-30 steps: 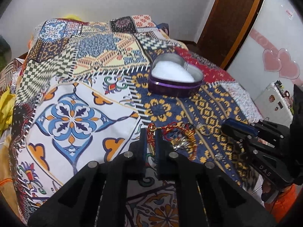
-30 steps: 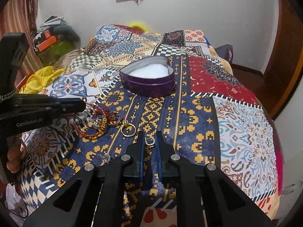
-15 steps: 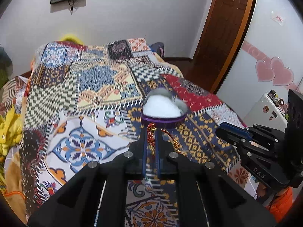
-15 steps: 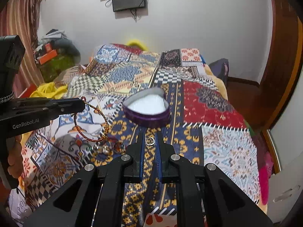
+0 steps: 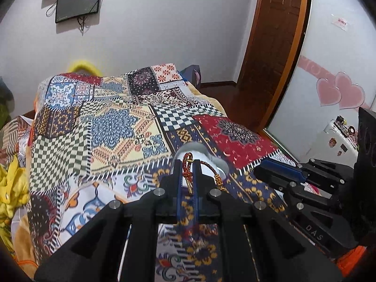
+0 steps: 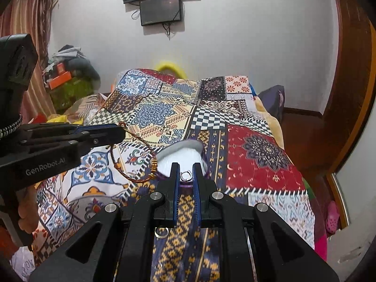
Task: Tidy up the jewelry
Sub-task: 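Lower the bracelet into the heart tin with the left tool while the right tool drops the earring in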
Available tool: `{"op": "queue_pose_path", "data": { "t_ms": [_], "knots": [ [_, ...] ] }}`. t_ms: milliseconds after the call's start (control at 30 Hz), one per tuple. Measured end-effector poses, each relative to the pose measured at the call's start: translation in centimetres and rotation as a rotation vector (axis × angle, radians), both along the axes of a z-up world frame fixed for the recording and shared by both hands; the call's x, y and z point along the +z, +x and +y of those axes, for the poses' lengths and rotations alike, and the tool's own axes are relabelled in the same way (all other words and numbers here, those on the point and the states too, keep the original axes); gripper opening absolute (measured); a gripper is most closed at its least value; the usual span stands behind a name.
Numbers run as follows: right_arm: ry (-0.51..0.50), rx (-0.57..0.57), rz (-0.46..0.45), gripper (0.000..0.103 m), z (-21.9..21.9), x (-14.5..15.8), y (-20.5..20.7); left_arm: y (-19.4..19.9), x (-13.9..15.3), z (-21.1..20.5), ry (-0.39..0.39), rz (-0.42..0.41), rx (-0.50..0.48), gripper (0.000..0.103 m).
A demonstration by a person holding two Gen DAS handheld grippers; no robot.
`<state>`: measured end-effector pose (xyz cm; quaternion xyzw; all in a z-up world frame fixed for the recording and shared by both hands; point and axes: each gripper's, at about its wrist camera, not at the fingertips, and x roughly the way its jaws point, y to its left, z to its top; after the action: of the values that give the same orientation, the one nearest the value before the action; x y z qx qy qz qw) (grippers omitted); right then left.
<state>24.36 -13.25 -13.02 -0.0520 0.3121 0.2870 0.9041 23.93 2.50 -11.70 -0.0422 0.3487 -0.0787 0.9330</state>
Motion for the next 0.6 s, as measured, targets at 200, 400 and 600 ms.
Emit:
{"op": "queue_pose_path", "data": {
  "t_ms": [200, 400, 600],
  "knots": [
    [-0.006, 0.013, 0.02, 0.009, 1.1, -0.8, 1.5, 2.4, -0.5, 0.3, -0.003, 0.008, 0.004, 0.006],
    [-0.03, 0.025, 0.047, 0.009, 2.0, -2.1, 2.9, 4.4, -2.0, 0.8, -0.009, 0.041, -0.001, 0.006],
    [-0.039, 0.047, 0.122, 0.009, 2.5, -3.5, 4.8, 6.2, -3.7, 0.9, -0.014, 0.085, -0.008, 0.006]
  ]
}}
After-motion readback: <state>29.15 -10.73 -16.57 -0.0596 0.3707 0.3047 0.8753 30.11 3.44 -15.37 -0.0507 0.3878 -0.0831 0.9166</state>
